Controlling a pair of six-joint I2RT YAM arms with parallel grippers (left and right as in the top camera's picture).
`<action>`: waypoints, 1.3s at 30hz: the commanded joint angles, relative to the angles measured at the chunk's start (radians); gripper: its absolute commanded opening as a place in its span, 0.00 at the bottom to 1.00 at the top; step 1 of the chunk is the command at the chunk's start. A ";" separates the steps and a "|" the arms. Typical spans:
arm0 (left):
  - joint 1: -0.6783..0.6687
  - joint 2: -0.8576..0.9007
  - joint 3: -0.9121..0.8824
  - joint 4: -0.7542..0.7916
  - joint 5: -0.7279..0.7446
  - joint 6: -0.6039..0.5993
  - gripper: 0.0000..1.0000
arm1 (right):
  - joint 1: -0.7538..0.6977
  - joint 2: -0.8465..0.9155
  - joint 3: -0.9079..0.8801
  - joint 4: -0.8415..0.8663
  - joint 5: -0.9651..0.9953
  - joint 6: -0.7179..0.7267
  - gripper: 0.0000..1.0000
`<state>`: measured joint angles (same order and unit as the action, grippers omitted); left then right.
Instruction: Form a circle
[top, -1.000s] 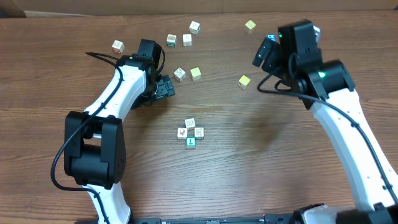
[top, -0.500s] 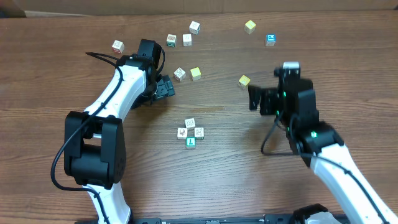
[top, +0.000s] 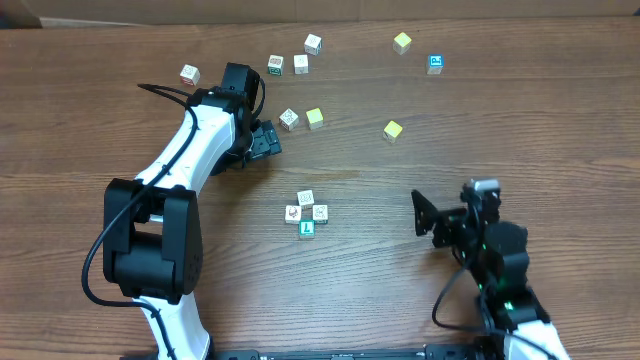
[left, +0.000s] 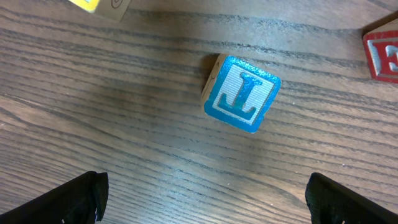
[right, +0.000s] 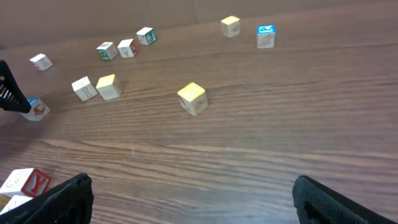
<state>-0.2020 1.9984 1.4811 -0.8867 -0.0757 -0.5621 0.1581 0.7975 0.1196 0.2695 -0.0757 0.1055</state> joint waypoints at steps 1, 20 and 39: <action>0.004 0.010 0.014 0.002 -0.010 -0.002 1.00 | -0.028 -0.095 -0.052 0.013 -0.016 -0.004 1.00; 0.005 0.010 0.014 0.002 -0.010 -0.002 1.00 | -0.042 -0.626 -0.112 -0.351 0.011 -0.002 1.00; 0.000 0.010 0.014 0.002 -0.010 -0.002 1.00 | -0.042 -0.795 -0.112 -0.347 0.007 -0.002 1.00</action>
<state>-0.2020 1.9984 1.4811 -0.8867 -0.0757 -0.5621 0.1238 0.0120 0.0185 -0.0795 -0.0769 0.1043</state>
